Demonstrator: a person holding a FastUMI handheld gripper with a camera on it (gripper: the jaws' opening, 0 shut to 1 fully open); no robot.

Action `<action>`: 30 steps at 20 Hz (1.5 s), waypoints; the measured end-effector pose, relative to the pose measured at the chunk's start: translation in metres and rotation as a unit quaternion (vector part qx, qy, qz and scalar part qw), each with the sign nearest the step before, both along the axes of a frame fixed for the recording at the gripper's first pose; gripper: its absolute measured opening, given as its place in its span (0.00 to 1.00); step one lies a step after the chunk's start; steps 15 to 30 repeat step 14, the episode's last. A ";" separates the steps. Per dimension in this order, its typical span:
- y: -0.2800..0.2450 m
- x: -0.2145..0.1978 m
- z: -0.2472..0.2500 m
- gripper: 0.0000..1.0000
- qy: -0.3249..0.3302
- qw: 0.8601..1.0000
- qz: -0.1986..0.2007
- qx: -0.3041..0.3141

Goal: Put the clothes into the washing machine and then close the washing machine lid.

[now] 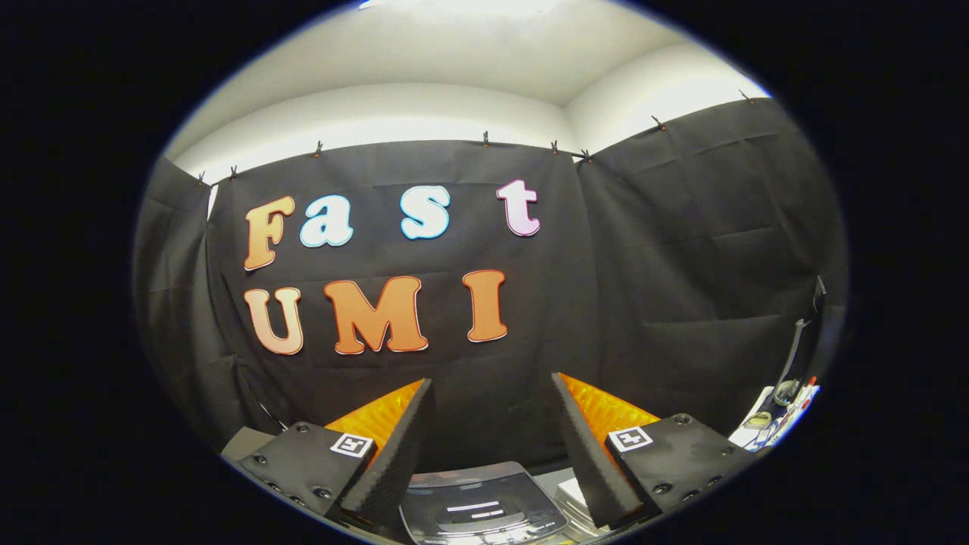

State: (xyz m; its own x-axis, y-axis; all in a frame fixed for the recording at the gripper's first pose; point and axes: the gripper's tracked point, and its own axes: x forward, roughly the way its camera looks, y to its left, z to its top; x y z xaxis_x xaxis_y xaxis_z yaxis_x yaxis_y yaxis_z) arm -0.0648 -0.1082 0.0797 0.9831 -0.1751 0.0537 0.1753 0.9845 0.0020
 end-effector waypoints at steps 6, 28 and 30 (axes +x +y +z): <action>-0.011 -0.016 0.007 0.97 0.002 1.000 -0.017 -0.011; -0.010 0.000 0.003 0.97 0.008 1.000 -0.014 0.008; -0.010 0.000 0.003 0.97 0.008 1.000 -0.014 0.008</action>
